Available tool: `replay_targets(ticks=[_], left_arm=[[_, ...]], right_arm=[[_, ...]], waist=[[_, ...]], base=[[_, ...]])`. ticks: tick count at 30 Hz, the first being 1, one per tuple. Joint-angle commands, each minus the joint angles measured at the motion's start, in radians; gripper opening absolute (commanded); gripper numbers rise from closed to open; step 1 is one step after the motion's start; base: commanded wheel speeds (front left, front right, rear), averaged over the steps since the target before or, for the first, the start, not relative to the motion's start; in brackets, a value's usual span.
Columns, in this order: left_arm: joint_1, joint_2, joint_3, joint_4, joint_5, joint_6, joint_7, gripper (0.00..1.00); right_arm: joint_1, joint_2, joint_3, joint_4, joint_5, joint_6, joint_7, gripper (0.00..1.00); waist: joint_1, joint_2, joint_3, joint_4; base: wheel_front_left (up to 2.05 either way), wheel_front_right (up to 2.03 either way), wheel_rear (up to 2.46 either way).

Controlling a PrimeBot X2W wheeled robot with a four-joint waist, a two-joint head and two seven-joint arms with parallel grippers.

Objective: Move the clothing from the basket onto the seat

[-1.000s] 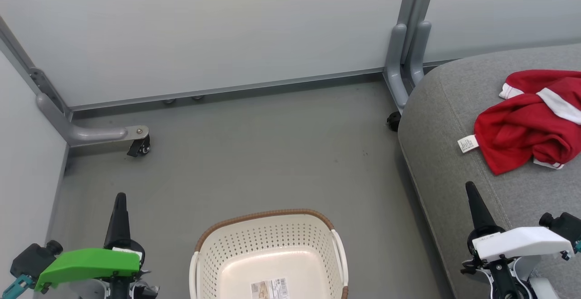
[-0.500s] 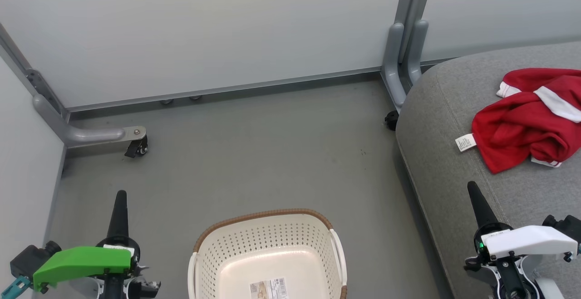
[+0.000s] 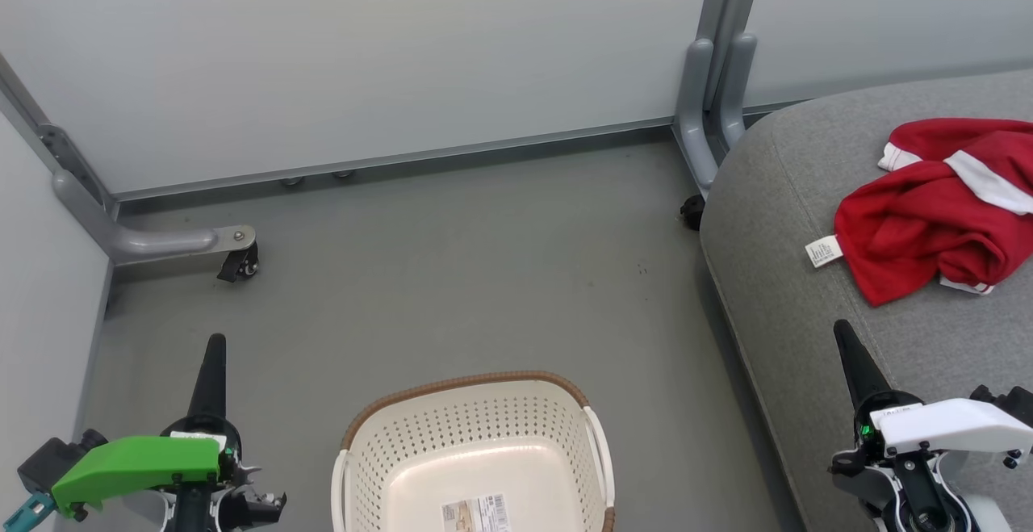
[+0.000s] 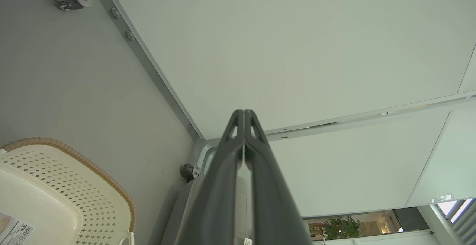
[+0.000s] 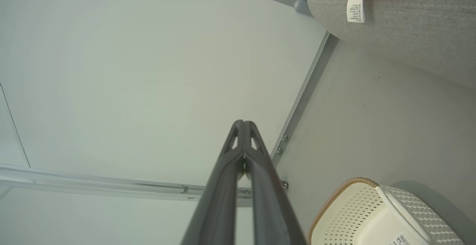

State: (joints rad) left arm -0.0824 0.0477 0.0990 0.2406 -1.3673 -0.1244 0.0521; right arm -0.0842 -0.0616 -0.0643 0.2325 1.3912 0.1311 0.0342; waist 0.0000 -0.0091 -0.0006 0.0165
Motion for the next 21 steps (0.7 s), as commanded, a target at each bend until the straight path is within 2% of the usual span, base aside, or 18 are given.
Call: replay_targets(ticks=[1,21], left_arm=[[-0.023,0.004,0.006,-0.002,-0.024,-0.006,0.008,0.00],[-0.030,0.005,0.014,0.003,-0.175,-0.008,0.046,0.00]], right_arm=[[-0.018,-0.006,-0.006,-0.001,0.024,0.000,0.006,0.00],[-0.025,-0.005,-0.025,0.008,0.168,-0.001,0.048,0.00]], waist=[[0.0000,0.0068,0.000,-0.001],[0.0000,0.0082,0.002,-0.011]], base=[[0.00,0.00,0.00],[0.00,0.00,0.00]])
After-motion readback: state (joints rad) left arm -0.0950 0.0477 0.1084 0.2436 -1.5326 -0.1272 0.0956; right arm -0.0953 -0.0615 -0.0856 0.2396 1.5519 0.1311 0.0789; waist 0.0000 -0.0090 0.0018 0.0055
